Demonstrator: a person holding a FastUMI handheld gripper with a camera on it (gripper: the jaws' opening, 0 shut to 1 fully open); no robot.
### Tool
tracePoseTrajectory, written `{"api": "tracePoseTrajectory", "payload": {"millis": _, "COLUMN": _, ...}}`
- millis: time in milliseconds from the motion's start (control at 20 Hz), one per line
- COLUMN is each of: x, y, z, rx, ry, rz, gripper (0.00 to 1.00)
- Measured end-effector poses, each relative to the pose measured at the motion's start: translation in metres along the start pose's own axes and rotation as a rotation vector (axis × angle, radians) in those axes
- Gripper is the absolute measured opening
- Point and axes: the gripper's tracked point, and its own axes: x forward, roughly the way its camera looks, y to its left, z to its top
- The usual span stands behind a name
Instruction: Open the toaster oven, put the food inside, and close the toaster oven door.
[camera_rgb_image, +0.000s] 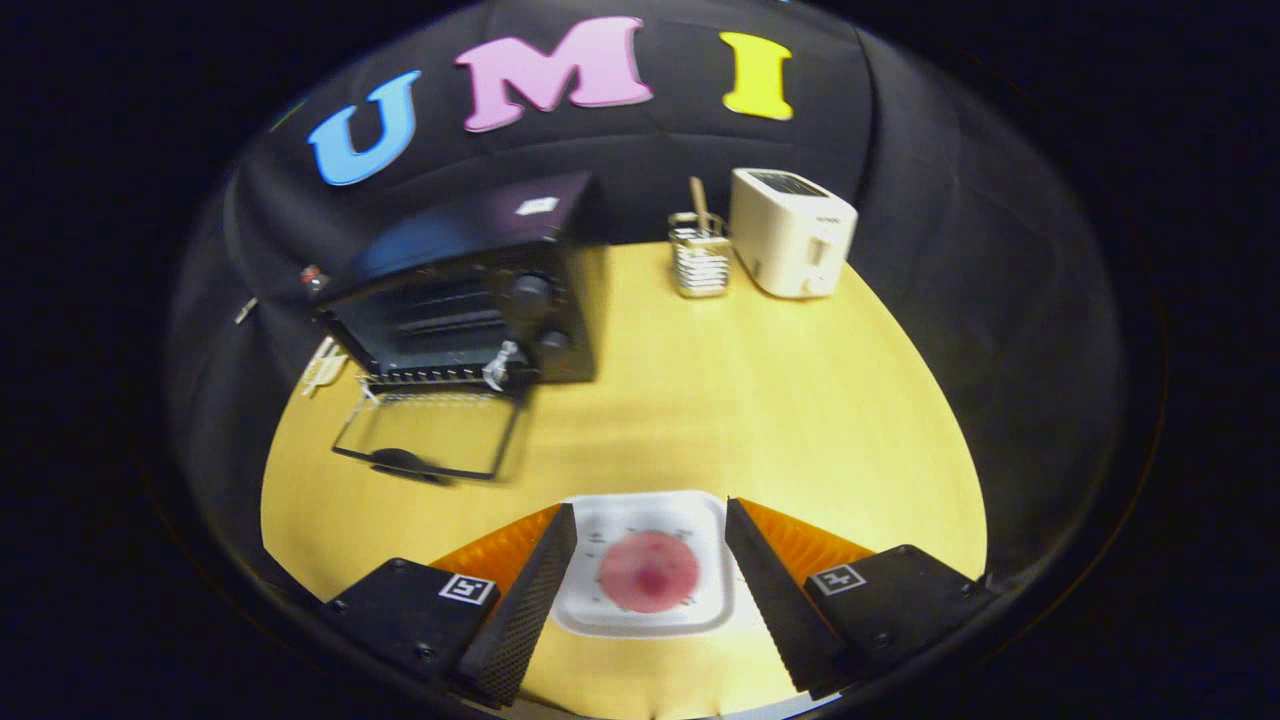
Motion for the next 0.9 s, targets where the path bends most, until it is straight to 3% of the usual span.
{"api": "tracePoseTrajectory", "payload": {"millis": 200, "x": 0.023, "y": -0.047, "z": -0.047, "rx": -0.007, "ry": 0.178, "rz": -0.006, "gripper": 0.96}}
{"api": "tracePoseTrajectory", "payload": {"millis": 500, "x": 0.047, "y": -0.045, "z": -0.078, "rx": -0.012, "ry": 0.298, "rz": 0.083, "gripper": 0.96}}
{"api": "tracePoseTrajectory", "payload": {"millis": 550, "x": 0.050, "y": -0.044, "z": -0.077, "rx": -0.019, "ry": 0.305, "rz": 0.090, "gripper": 0.93}}
{"api": "tracePoseTrajectory", "payload": {"millis": 600, "x": 0.052, "y": -0.043, "z": -0.080, "rx": -0.028, "ry": 0.314, "rz": 0.098, "gripper": 0.80}}
{"api": "tracePoseTrajectory", "payload": {"millis": 750, "x": 0.057, "y": -0.040, "z": -0.089, "rx": -0.052, "ry": 0.348, "rz": 0.104, "gripper": 0.79}}
{"api": "tracePoseTrajectory", "payload": {"millis": 900, "x": 0.064, "y": -0.039, "z": -0.092, "rx": -0.056, "ry": 0.359, "rz": 0.087, "gripper": 0.59}}
